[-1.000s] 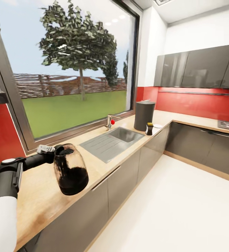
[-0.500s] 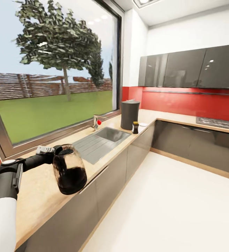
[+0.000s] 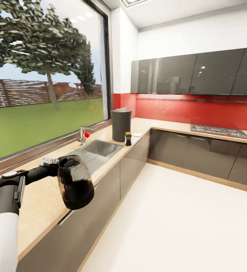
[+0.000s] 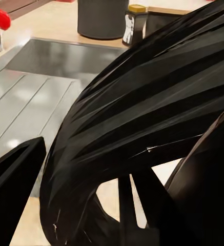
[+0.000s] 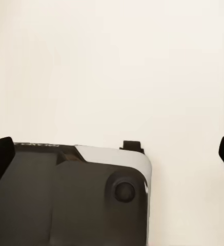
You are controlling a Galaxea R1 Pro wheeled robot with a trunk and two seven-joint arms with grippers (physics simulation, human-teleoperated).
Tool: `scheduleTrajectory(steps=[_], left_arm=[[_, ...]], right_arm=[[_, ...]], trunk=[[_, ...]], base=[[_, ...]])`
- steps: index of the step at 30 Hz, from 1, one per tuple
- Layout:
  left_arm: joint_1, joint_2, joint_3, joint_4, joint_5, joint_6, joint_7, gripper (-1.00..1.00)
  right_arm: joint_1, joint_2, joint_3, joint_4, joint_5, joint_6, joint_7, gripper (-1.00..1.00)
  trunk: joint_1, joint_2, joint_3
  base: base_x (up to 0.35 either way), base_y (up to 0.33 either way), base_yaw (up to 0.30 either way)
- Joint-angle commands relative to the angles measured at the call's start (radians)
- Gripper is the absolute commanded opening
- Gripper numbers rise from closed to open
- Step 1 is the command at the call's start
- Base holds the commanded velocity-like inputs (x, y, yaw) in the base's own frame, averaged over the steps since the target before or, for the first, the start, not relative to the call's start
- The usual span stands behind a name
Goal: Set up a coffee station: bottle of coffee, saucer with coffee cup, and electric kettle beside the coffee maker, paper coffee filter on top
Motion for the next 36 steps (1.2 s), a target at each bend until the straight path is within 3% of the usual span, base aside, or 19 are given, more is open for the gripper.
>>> scheduleTrajectory(steps=[1,21,36], left_arm=[[-0.001,-0.001,0.003,-0.002,-0.003,0.009,-0.007,-1.0],[0.0,-0.012,0.003,-0.002,-0.005,0.008,-0.005,-1.0],[-0.001,-0.012,0.005,-0.002,-0.004,0.008,-0.005,-1.0]], right_arm=[[-0.001,-0.001,0.008,0.001,-0.01,-0.005,0.003,1.0],[-0.001,-0.002,0.005,0.0,-0.012,-0.004,0.004,1.0],[-0.001,-0.001,0.006,0.001,-0.012,-0.004,0.004,1.0]], trunk=[[0.001,-0.001,0.0],[0.001,-0.001,0.001],[0.001,-0.001,0.002]], base=[[0.172,-0.227,-0.066],[0.13,-0.255,-0.015],[0.273,-0.135,-0.002]])
